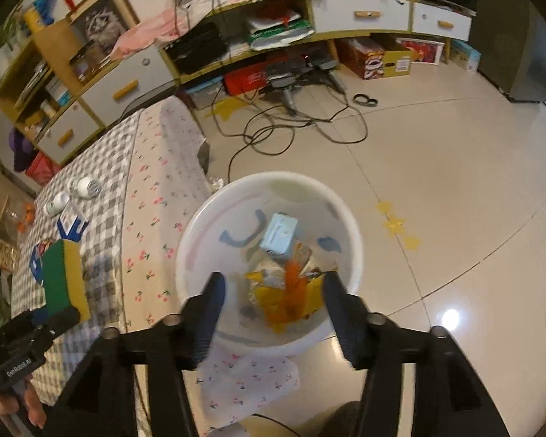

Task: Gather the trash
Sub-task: 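Carry the green sponge over the bucket and open the left tool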

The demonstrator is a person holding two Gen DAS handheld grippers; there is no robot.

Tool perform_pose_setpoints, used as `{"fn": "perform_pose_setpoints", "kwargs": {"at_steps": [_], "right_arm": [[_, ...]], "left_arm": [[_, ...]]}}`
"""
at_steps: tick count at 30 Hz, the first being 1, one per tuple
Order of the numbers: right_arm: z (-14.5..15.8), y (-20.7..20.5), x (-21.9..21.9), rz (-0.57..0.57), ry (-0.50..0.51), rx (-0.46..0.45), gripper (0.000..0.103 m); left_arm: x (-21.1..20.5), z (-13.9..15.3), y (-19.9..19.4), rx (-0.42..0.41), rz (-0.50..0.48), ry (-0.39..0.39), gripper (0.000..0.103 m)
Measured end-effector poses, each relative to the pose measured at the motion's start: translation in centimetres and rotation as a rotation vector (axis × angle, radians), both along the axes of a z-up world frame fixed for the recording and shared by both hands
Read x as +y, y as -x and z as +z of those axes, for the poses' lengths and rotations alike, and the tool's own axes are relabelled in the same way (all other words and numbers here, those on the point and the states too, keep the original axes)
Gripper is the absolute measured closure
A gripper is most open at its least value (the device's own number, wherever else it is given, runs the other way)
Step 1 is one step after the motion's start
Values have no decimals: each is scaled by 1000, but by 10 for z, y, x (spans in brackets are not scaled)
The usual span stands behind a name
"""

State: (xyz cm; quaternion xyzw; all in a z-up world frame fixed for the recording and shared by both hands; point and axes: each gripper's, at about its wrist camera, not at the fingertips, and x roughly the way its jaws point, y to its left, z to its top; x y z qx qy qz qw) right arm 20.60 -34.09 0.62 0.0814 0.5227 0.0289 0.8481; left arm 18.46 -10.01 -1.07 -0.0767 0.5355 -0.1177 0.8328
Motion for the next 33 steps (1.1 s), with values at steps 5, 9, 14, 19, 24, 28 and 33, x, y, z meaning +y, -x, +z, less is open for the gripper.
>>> {"fn": "perform_pose_setpoints", "kwargs": {"at_steps": [5, 9, 14, 19, 24, 28, 33], "right_arm": [[1, 5, -16, -19, 26, 0, 44], [0, 10, -33, -46, 27, 7, 43], [-3, 14, -52, -68, 50, 14, 42], [-6, 18, -66, -77, 77, 22, 42], [-3, 19, -74, -89, 84, 17, 40], [1, 17, -71, -84, 89, 8, 36], [5, 14, -54, -52, 91, 0, 34]], "left_arm": [[-34, -8, -14, 10, -61, 9, 48], [-63, -17, -26, 23, -112, 12, 48], [-88, -19, -34, 6, -178, 5, 48], [-102, -19, -39, -61, -233, 29, 38], [-103, -20, -39, -87, -198, -41, 5], [-95, -20, -34, -88, -191, -85, 4], [-72, -19, -28, -75, -142, -113, 3]]}}
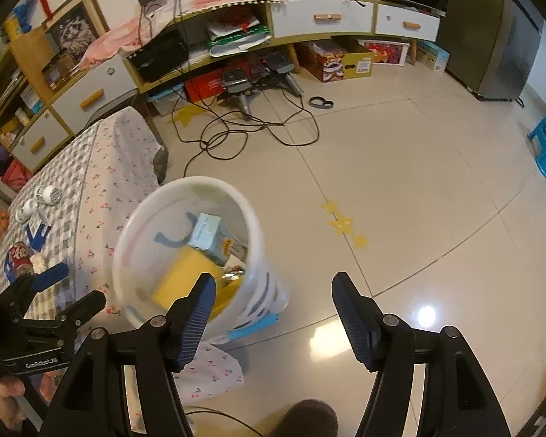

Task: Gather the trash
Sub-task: 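Carry the green sponge over the bucket and open the left tool, then grasp the blue tissue box with the left tool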

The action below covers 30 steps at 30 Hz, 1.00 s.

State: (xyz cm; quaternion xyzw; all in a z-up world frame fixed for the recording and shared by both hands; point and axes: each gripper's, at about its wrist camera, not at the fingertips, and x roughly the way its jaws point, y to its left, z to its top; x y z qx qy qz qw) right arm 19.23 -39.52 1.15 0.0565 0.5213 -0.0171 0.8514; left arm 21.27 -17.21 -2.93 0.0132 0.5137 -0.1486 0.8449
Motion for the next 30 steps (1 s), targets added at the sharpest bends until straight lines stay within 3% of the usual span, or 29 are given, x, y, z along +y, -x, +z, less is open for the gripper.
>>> {"fn": "perform_pose_setpoints", "kwargs": {"at_steps": [8, 12, 22, 30], "right_arm": [[4, -7, 39, 65, 21, -9, 31], [5, -10, 63, 106, 34, -9, 29], [4, -20, 133, 189, 65, -27, 18], [0, -26, 197, 276, 106, -56, 12]], "left_arm": [[55, 5, 13, 1, 95, -67, 1], [90, 9, 19, -6, 197, -120, 1], [184, 24, 25, -8, 440, -130, 1], [263, 16, 17, 59, 626, -51, 1]]}}
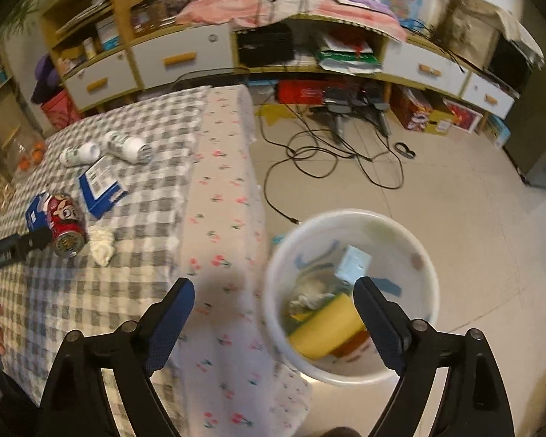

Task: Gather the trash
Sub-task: 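Grasp the blue tissue box with the left tool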

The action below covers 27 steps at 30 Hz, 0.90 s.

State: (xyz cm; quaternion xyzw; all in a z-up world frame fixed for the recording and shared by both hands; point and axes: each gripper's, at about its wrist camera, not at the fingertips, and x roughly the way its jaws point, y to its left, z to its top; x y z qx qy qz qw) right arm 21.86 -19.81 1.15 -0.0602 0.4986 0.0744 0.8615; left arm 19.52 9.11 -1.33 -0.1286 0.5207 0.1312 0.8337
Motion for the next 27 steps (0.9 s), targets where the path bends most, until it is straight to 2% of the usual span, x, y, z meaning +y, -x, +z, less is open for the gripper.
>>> {"fn": "perform_pose_setpoints", "kwargs": {"at_steps": [4, 6, 13, 16, 20, 21, 26, 27], "right_arm": [[-3, -7, 24, 16, -19, 7, 12], [-4, -10, 35, 29, -23, 6, 0], [-16, -19, 65, 68, -7, 14, 0], [-23, -23, 75, 85, -21, 38, 0], [-29, -25, 89, 113, -25, 52, 0], [-31, -26, 92, 119, -30, 60, 0], [-45, -29, 115, 170, -27, 98, 0], [-47, -29, 120, 180, -22, 102, 0]], "left_arm": [[30, -4, -5, 21, 76, 40, 1], [41, -11, -8, 38, 114, 48, 1], [67, -26, -22, 63, 249, 90, 1], [80, -32, -27, 78, 317, 79, 1], [94, -45, -27, 76, 368, 149, 3], [95, -46, -26, 68, 371, 145, 3], [97, -44, -25, 38, 330, 114, 25], [100, -43, -27, 36, 320, 111, 35]]}}
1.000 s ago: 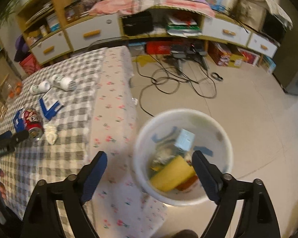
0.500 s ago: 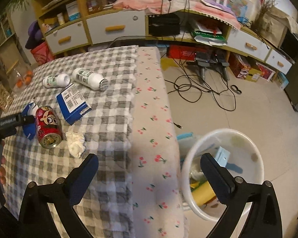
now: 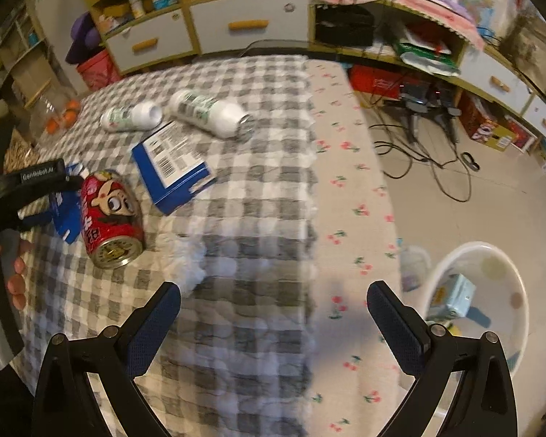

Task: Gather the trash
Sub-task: 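Grasp the blue tissue box with the left tool, then grasp the white crumpled tissue with the right tool while the left tool lifts the tissue box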

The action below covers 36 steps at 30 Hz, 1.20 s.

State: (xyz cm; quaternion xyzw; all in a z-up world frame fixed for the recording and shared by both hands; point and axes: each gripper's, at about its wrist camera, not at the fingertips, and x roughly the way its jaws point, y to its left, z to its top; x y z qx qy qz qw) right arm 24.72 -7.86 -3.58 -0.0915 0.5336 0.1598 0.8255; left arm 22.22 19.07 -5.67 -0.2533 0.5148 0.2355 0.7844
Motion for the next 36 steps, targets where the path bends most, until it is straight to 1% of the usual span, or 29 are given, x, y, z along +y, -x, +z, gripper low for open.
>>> {"fn": "perform_pose_setpoints", "kwargs": {"at_steps": [2, 3, 5, 6, 12, 15, 16, 17, 19, 21, 22, 23, 24, 25, 26, 27, 30, 36], "right_arm": [[-7, 0, 12, 28, 11, 12, 0], [-10, 0, 18, 41, 17, 20, 0], [-16, 1, 29, 62, 30, 33, 0], [-18, 2, 34, 69, 35, 37, 0], [-30, -2, 54, 80, 73, 10, 0], [-35, -7, 57, 47, 64, 26, 2], [-35, -10, 57, 35, 51, 37, 5], [-35, -12, 57, 22, 40, 43, 10], [-33, -15, 57, 2, 23, 40, 12], [-31, -17, 59, -2, 11, 36, 28], [-30, -18, 61, -5, 21, 29, 31], [-29, -18, 62, 1, 25, 19, 41], [-28, -17, 64, 10, 28, 13, 47], [-28, -18, 67, 18, 28, 13, 61], [-27, -17, 69, 30, 22, 16, 72], [-26, -16, 70, 38, 18, 15, 77], [-20, -11, 71, 57, 2, 16, 83], [-1, -3, 50, 49, -36, -11, 83]], "left_arm": [[5, 2, 0, -18, -24, 16, 45], [7, 4, 2, -40, -36, 40, 61], [10, 6, 5, -77, -47, 95, 61], [11, 8, 6, -87, -45, 106, 61], [7, 20, 17, -117, -68, 113, 61], [9, 26, 24, -123, -85, 106, 61], [10, 27, 25, -125, -90, 104, 61], [11, 28, 27, -128, -95, 103, 61], [11, 30, 31, -131, -106, 99, 61], [10, 32, 35, -132, -119, 95, 61], [9, 33, 37, -132, -126, 93, 61], [9, 34, 40, -133, -132, 93, 61], [8, 34, 42, -134, -139, 97, 61], [7, 36, 46, -135, -143, 101, 61], [5, 37, 48, -137, -149, 105, 61], [3, 38, 50, -138, -154, 105, 61], [-3, 42, 52, -142, -179, 103, 61], [-18, 51, 52, -162, -220, 117, 61]]}}
